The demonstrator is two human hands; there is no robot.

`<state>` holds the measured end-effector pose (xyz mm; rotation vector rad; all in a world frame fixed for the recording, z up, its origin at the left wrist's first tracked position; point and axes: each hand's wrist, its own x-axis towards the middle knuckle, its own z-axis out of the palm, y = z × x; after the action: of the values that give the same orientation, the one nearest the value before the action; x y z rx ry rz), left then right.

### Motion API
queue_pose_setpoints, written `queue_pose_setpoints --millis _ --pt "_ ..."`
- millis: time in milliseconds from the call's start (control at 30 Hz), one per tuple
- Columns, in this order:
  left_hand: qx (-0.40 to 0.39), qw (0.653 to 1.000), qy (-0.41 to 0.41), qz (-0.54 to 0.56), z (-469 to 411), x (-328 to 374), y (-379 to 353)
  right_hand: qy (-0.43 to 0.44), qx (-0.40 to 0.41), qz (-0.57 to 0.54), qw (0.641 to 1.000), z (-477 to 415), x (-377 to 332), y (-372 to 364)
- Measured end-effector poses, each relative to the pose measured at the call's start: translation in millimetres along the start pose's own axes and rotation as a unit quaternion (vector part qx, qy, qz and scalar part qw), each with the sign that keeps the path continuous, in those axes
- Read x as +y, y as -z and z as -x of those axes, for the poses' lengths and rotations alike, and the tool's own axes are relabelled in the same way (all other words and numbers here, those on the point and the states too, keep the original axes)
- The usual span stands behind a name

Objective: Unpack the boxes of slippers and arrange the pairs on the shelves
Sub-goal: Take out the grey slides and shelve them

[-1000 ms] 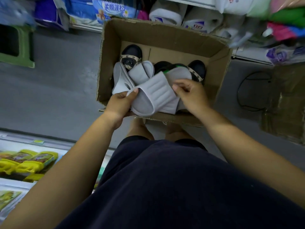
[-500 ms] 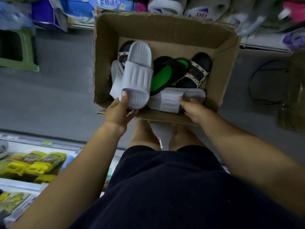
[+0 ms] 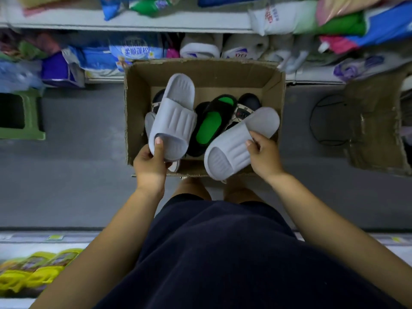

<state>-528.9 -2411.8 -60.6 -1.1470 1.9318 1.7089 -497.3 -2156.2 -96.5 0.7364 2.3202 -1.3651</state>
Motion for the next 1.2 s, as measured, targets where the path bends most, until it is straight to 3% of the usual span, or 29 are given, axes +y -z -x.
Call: queue_pose_setpoints --millis 167,300,400,500,567,633,733,900,1067,1200 --pt "-0.027 0.999 0.009 0.029 -1 17 28 0.057 -0.108 0.046 0.991 -15 -25 -39" --pt "-0.049 0.997 0.057 0.032 -10 20 50 -0.014 -0.173 0.056 0.983 -37 -26 -99" --pt "-0.060 0.995 0.078 0.032 -15 17 59 -0.028 -0.157 0.113 0.981 -36 -18 -122" --pt "-0.092 0.989 0.112 0.028 -20 11 64 -0.009 -0.065 0.203 0.977 -21 -22 -116" --pt "-0.114 0.983 0.138 0.039 -20 9 63 -0.024 -0.001 0.123 0.992 2 -35 -106" --pt "-0.153 0.977 0.145 0.037 -17 7 59 -0.090 0.004 -0.018 0.996 32 -50 -97" --pt "-0.214 0.966 0.146 0.011 -2 4 44 -0.165 -0.051 -0.149 0.974 78 -70 -89" --pt "-0.300 0.938 0.120 -0.125 20 -8 27 -0.223 0.056 -0.350 0.908 117 -51 -91" --pt "-0.233 0.928 0.079 -0.278 9 -27 34 -0.276 0.112 -0.364 0.882 147 -20 -82" --pt "-0.213 0.900 0.064 -0.375 -14 -46 25 -0.303 0.131 -0.348 0.877 167 6 -77"
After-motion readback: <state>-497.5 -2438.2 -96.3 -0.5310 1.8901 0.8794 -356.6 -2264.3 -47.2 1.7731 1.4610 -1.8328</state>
